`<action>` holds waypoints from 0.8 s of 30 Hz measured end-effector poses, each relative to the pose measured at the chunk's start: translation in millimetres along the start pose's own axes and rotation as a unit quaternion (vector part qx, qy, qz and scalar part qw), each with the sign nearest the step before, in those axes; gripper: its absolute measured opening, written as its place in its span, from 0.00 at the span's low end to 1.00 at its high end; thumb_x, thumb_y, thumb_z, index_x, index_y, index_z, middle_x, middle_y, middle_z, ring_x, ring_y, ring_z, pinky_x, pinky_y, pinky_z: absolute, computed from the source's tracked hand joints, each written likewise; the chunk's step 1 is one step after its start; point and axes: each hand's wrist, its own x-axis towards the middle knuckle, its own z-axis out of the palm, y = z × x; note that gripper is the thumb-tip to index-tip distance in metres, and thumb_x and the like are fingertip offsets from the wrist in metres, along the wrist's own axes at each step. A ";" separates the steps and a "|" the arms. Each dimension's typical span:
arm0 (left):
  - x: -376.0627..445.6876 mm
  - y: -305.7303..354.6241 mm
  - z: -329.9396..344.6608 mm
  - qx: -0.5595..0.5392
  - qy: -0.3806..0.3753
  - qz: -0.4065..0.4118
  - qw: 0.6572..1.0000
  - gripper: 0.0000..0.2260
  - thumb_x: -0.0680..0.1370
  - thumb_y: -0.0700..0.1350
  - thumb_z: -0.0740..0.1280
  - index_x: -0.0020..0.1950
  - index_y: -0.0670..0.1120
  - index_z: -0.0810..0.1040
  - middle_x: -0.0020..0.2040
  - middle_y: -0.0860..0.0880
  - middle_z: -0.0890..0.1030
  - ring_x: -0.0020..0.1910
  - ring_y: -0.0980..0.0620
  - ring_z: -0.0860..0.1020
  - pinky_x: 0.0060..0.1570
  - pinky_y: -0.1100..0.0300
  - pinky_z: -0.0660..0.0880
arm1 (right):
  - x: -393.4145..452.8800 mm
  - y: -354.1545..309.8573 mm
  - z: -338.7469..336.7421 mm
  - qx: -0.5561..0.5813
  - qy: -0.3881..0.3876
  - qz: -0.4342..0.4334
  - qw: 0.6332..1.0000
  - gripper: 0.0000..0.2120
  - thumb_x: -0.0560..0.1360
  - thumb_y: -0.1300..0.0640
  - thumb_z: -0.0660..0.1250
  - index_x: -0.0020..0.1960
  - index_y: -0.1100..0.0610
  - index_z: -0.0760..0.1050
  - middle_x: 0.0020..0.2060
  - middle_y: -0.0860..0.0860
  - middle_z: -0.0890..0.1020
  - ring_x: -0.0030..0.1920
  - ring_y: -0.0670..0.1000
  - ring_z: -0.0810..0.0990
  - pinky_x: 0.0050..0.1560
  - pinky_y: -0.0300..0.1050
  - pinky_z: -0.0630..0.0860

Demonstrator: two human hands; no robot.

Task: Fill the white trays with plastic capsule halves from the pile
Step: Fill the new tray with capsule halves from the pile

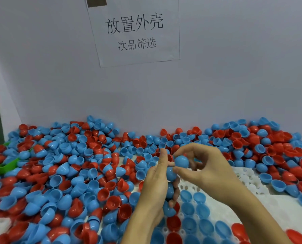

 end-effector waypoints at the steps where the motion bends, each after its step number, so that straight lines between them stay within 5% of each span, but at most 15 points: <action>1: 0.3 0.2 -0.5 -0.016 0.011 -0.007 1.000 0.31 0.74 0.72 0.58 0.43 0.47 0.84 0.29 0.49 0.73 0.23 0.53 0.69 0.20 0.65 0.63 | 0.2 -0.5 -3.1 0.031 0.017 0.006 0.999 0.12 0.66 0.54 0.80 0.47 0.44 0.82 0.29 0.49 0.71 0.31 0.48 0.73 0.38 0.42 0.78; 3: 1.0 0.1 -2.5 -0.042 0.032 -0.020 0.998 0.30 0.75 0.71 0.59 0.40 0.45 0.83 0.28 0.48 0.73 0.23 0.52 0.68 0.20 0.65 0.63 | -0.2 -3.0 -8.3 0.077 0.041 0.013 0.996 0.17 0.66 0.56 0.79 0.51 0.42 0.83 0.27 0.48 0.68 0.30 0.47 0.70 0.38 0.42 0.76; 5: 1.0 0.5 -4.1 -0.051 0.043 -0.027 0.997 0.28 0.76 0.70 0.59 0.38 0.46 0.82 0.28 0.48 0.73 0.22 0.52 0.68 0.19 0.65 0.63 | -0.2 -5.1 -11.0 0.113 0.043 0.017 0.993 0.31 0.67 0.60 0.79 0.63 0.37 0.76 0.28 0.45 0.73 0.36 0.44 0.78 0.47 0.41 0.75; 7: 0.4 1.4 -4.1 -0.057 0.045 -0.030 0.997 0.27 0.77 0.69 0.59 0.37 0.47 0.82 0.28 0.47 0.73 0.22 0.52 0.68 0.19 0.66 0.63 | 0.7 -4.3 -11.1 0.116 0.036 0.024 0.992 0.44 0.68 0.61 0.78 0.73 0.32 0.62 0.42 0.42 0.85 0.55 0.39 0.81 0.56 0.40 0.72; 9: 0.0 2.3 -3.6 -0.064 0.045 -0.031 0.996 0.27 0.78 0.67 0.59 0.36 0.47 0.81 0.28 0.47 0.73 0.22 0.52 0.68 0.19 0.66 0.63 | 2.0 -3.9 -11.6 0.097 0.054 0.033 0.993 0.49 0.69 0.62 0.77 0.75 0.30 0.55 0.53 0.38 0.84 0.62 0.36 0.78 0.58 0.38 0.70; 14: 0.1 3.2 -3.8 -0.087 0.046 -0.040 0.994 0.23 0.82 0.60 0.59 0.40 0.44 0.79 0.29 0.47 0.72 0.22 0.53 0.67 0.18 0.66 0.62 | -0.6 0.6 -18.0 0.090 0.066 0.060 0.992 0.39 0.73 0.65 0.74 0.72 0.33 0.64 0.53 0.38 0.85 0.54 0.45 0.84 0.42 0.30 0.78; 17: 0.1 4.7 -3.5 -0.140 0.045 -0.055 0.988 0.12 0.79 0.48 0.61 0.42 0.42 0.77 0.30 0.46 0.72 0.23 0.52 0.67 0.18 0.66 0.61 | 0.3 2.2 -17.6 0.046 0.040 0.087 0.994 0.29 0.74 0.62 0.73 0.66 0.35 0.70 0.49 0.39 0.86 0.52 0.41 0.84 0.47 0.37 0.80; 21: 1.4 6.6 -2.6 -0.222 0.065 -0.031 0.972 0.06 0.76 0.43 0.60 0.43 0.42 0.73 0.31 0.46 0.72 0.23 0.52 0.68 0.16 0.66 0.62 | 0.3 -0.3 -14.4 -0.008 -0.122 0.182 0.976 0.13 0.74 0.50 0.72 0.58 0.43 0.78 0.44 0.43 0.86 0.45 0.43 0.85 0.50 0.44 0.83; 24: 1.1 10.0 -2.5 -0.297 0.089 0.006 0.951 0.04 0.71 0.44 0.63 0.41 0.43 0.71 0.31 0.46 0.70 0.25 0.52 0.68 0.19 0.65 0.64 | -1.7 -5.3 -1.9 0.030 -0.242 0.247 0.938 0.22 0.68 0.39 0.73 0.58 0.47 0.76 0.44 0.44 0.86 0.45 0.46 0.86 0.45 0.41 0.83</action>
